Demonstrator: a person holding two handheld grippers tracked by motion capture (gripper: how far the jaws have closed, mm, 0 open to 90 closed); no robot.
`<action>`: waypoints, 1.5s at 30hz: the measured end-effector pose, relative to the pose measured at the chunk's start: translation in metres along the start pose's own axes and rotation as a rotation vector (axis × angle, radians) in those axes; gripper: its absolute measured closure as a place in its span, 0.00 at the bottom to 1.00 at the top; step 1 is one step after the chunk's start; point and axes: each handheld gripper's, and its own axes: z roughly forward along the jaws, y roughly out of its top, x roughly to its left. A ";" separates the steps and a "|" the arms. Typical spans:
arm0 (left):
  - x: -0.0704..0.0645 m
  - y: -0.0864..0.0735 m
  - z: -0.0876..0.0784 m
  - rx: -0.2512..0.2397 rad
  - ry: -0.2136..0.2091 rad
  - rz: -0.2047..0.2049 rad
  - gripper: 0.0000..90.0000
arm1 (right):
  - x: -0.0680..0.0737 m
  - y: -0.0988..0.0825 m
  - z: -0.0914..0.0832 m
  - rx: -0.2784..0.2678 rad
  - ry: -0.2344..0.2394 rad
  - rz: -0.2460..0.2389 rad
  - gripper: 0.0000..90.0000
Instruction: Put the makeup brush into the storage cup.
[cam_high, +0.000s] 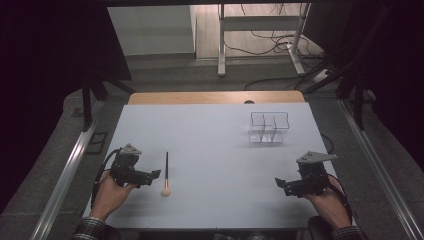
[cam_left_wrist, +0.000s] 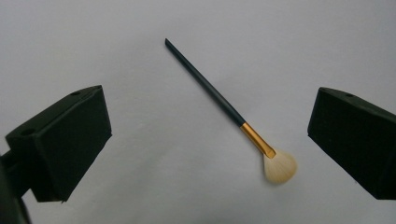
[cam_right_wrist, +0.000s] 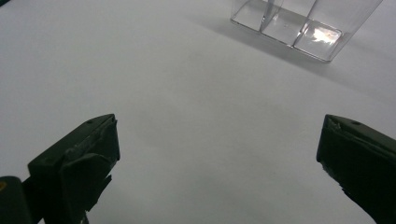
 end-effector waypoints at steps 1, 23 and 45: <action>0.000 0.002 0.002 0.009 0.001 0.004 0.00 | 0.000 0.000 0.000 0.001 0.000 0.000 0.00; -0.009 0.027 0.024 0.109 -0.001 0.052 0.00 | -0.001 -0.001 0.002 0.019 0.005 0.004 0.00; -0.008 0.039 0.041 0.148 0.012 0.024 0.01 | -0.001 -0.001 0.003 0.031 0.008 0.001 0.00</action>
